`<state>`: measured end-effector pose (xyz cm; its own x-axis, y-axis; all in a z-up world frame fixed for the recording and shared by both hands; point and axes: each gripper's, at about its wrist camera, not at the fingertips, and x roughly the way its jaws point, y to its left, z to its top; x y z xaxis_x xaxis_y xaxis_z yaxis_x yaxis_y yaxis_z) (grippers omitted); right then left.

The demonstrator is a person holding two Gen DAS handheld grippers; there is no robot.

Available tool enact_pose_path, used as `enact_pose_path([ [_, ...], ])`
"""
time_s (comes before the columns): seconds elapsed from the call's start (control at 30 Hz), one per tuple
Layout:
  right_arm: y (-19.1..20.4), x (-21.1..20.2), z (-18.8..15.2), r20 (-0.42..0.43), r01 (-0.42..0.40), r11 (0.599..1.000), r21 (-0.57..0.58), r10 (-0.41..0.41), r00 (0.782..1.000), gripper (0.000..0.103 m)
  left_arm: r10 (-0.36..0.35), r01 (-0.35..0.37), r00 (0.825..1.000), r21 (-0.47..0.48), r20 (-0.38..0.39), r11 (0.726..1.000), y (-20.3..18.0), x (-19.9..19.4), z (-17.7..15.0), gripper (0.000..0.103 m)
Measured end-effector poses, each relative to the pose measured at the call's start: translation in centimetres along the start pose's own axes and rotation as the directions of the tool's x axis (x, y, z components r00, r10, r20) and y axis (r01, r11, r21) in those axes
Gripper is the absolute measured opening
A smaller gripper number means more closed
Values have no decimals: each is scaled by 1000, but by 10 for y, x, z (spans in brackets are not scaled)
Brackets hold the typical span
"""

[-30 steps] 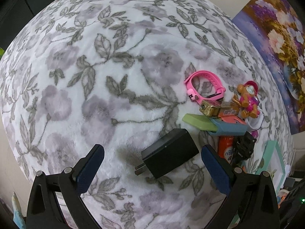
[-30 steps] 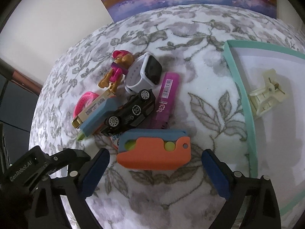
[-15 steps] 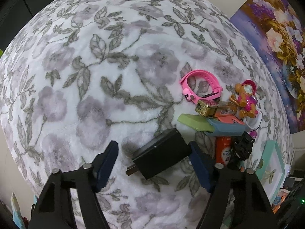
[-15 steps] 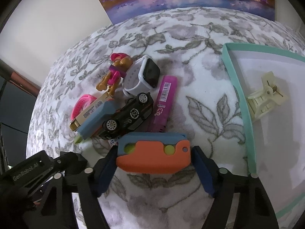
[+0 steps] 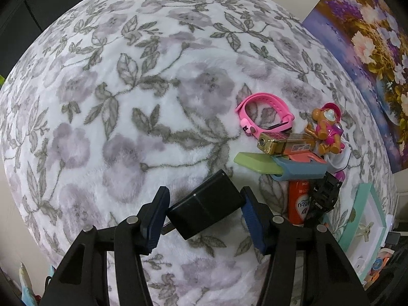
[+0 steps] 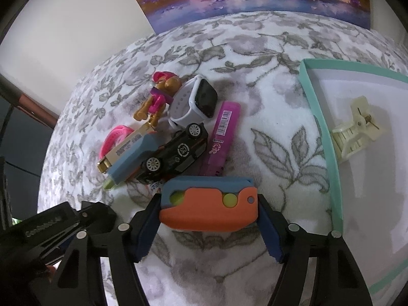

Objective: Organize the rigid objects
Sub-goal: 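Carry the fidget toy and black charger into the tray and release both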

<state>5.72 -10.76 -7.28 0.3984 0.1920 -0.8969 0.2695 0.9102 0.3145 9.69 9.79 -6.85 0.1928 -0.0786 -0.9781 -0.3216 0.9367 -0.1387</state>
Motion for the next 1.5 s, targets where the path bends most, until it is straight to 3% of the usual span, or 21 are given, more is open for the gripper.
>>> enact_pose_path([
  [0.27, 0, -27, 5, 50, -36, 999, 7, 35, 998, 73, -23, 21, 998, 26, 65, 999, -13, -29, 0, 59],
  [0.57, -21, -75, 16, 139, 11, 1000, 9, -13, 990, 73, -69, 53, 987, 116, 147, 992, -43, -63, -14, 59],
  [0.8, -68, -100, 22, 157, 81, 993, 90, -94, 983, 73, -103, 69, 984, 225, 144, 972, -82, -68, -41, 59],
  [1.07, -144, -110, 17, 93, 180, 956, 230, -206, 974, 73, -129, 71, 983, 378, 131, 923, -136, -69, -78, 59],
  [1.27, -188, -108, 6, 31, 211, 929, 304, -231, 972, 73, -157, 88, 983, 497, 99, 863, -176, -67, -108, 59],
  [1.5, -215, -108, -1, -11, 258, 915, 311, -268, 963, 73, -170, 111, 985, 598, 43, 794, -210, -54, -141, 59],
])
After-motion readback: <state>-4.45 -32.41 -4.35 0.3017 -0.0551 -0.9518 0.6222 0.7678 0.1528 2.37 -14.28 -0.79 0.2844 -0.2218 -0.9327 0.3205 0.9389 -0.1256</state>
